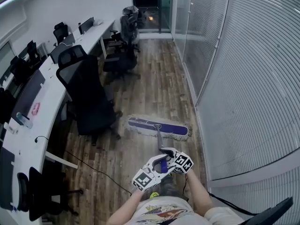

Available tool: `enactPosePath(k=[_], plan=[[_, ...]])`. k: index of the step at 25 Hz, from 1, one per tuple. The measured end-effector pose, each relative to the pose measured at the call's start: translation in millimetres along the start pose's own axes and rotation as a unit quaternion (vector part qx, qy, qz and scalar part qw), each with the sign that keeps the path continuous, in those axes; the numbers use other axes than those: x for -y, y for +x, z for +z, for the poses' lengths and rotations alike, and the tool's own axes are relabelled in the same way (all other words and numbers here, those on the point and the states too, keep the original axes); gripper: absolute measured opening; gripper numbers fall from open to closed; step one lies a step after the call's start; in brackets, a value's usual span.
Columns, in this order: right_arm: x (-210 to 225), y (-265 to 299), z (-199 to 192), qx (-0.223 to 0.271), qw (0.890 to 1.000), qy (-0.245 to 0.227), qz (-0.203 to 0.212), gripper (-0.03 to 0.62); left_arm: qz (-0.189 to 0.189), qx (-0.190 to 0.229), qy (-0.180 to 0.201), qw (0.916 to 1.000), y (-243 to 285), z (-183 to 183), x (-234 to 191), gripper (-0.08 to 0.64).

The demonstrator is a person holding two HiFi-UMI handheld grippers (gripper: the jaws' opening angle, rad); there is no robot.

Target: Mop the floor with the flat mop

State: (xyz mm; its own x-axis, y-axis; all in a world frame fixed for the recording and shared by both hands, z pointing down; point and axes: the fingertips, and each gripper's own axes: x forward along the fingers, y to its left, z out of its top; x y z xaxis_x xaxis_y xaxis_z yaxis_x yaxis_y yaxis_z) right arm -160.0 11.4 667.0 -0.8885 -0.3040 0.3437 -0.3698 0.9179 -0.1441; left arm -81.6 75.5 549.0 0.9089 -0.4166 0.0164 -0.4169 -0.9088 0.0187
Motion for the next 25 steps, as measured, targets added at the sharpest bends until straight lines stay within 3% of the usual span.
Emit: enactPosePath(k=[14, 25], plan=[[-107, -48, -30, 0.006, 1.0, 0.011, -0.009, 0.221, -0.015, -0.011, -0.003, 0.9998, -40, 0, 115, 0.227], [-192, -151, -74, 0.022, 1.0, 0.017, -0.002, 0.221, -0.015, -0.025, 0.004, 0.9996, -20, 2, 256, 0.227]])
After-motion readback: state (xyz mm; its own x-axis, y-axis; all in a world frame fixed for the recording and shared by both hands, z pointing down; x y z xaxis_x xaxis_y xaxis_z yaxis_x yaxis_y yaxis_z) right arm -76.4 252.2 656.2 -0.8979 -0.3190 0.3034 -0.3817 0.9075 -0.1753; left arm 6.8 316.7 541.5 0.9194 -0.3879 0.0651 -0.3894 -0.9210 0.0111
